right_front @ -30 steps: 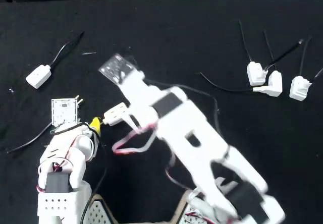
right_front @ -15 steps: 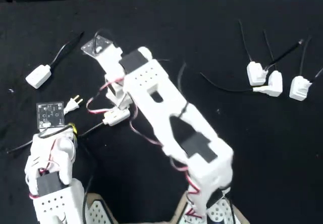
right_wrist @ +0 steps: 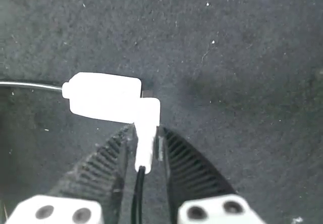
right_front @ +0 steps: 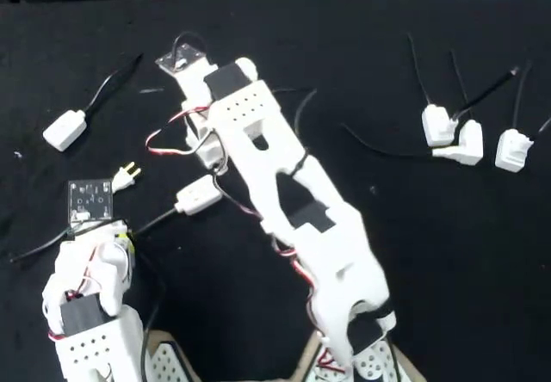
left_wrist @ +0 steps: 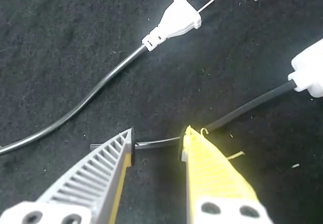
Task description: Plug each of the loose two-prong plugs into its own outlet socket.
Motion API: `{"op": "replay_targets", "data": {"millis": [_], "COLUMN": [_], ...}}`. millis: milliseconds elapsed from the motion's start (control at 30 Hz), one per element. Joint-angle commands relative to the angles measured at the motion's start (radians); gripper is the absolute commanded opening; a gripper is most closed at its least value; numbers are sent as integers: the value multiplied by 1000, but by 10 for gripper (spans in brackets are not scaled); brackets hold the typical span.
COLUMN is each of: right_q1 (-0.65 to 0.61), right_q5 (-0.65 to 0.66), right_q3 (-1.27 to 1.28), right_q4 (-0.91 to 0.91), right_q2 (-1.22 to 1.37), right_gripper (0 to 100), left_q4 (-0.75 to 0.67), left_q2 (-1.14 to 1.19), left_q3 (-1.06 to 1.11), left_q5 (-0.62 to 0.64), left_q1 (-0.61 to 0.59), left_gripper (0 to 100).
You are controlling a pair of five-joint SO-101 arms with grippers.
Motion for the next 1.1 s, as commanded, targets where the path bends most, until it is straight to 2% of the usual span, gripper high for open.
{"op": "replay_targets", "data": {"millis": [0, 367, 633, 900, 1067], "right_q1": [-28, -55, -147, -71, -83], "right_q5": [-11, -83, -109, -109, -207], "right_q3": [-48, 45, 196, 199, 203], "right_q4": [32, 35, 9, 6, -20], "right_q2": [-7, -16, -197, -205, -205], "right_gripper": [10, 10, 10, 10, 10], "left_q4": [3, 3, 3, 3, 3], "left_q2": [-8, -6, -6, -6, -6], "left_q3": [25, 25, 25, 25, 25], "left_q5": [-6, -11, -12, -12, -12], "left_q1": [-7, -13, -13, -13, -13], "left_gripper": [170, 170, 170, 170, 170]}}
